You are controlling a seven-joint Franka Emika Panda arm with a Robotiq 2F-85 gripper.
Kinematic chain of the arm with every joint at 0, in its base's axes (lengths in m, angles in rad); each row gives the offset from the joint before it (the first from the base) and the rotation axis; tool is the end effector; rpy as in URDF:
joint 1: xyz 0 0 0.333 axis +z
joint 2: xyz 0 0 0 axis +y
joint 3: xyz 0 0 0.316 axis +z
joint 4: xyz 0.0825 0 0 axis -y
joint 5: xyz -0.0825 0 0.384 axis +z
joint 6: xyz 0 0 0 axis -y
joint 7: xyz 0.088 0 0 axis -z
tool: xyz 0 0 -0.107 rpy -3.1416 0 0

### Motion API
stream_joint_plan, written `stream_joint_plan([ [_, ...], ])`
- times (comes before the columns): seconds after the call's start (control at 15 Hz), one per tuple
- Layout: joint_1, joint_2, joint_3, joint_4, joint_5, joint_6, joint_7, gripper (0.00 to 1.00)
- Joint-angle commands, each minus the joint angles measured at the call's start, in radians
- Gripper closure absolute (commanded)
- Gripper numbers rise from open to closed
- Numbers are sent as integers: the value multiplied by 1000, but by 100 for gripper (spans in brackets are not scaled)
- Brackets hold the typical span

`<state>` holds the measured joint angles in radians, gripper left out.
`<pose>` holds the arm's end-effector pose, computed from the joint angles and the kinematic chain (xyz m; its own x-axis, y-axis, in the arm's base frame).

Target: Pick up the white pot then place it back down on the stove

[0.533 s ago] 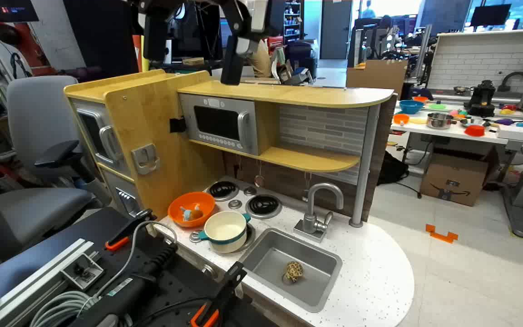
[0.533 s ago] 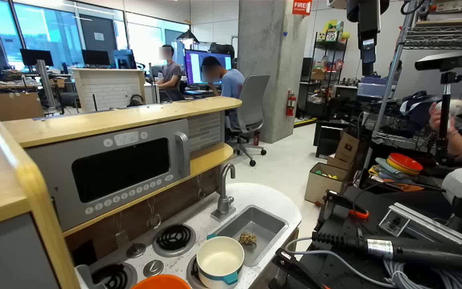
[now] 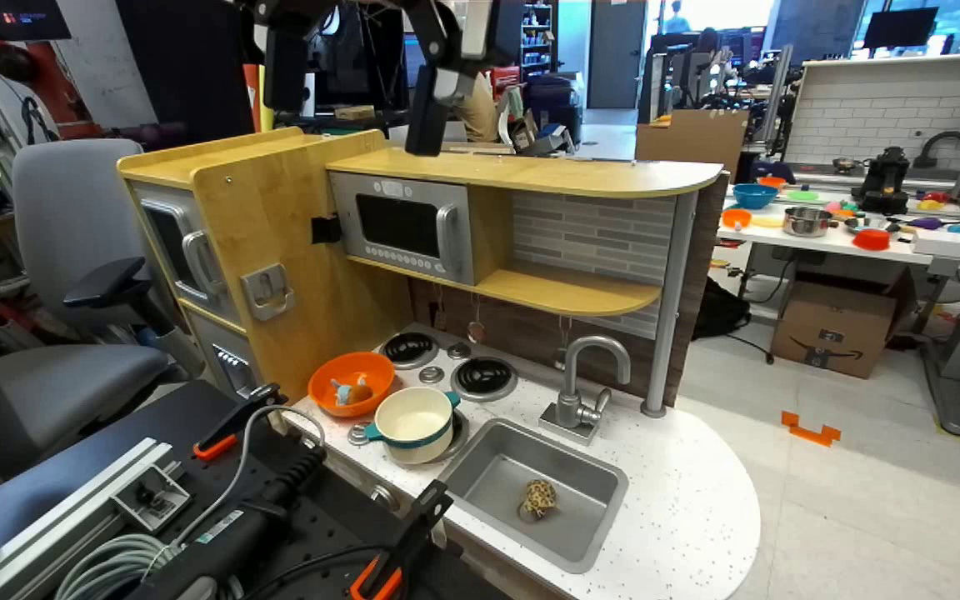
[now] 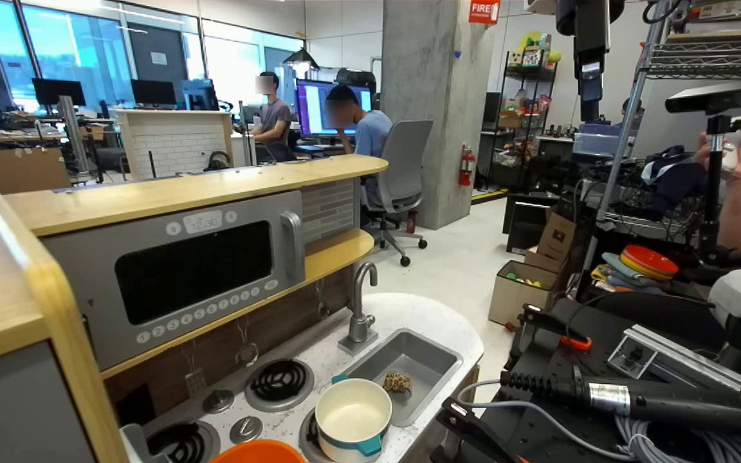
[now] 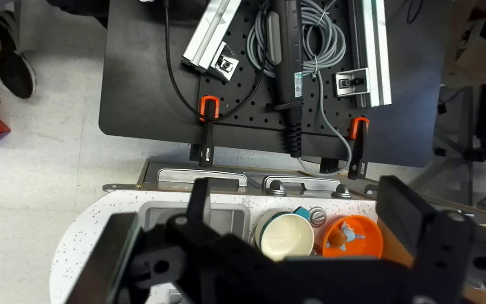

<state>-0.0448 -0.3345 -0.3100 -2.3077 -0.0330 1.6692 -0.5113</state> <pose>0.3851 -0.1514 0.4487 0.9471 0.2159 -0.2375 0.1659 -0.9627 -0.2136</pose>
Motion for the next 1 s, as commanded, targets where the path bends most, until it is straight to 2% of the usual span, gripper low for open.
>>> stream_joint_plan([
  [0.0, -26, 3, 24, 2, 7, -3, -7, 0],
  [0.4, -26, 3, 24, 2, 7, -3, -7, 0],
  [0.6, -22, 42, 40, -11, 30, 54, 50, 0],
  [0.73, -18, 78, 56, -27, 45, 117, 101, 0],
  [0.93, -13, 139, 89, -77, 80, 298, 163, 0],
])
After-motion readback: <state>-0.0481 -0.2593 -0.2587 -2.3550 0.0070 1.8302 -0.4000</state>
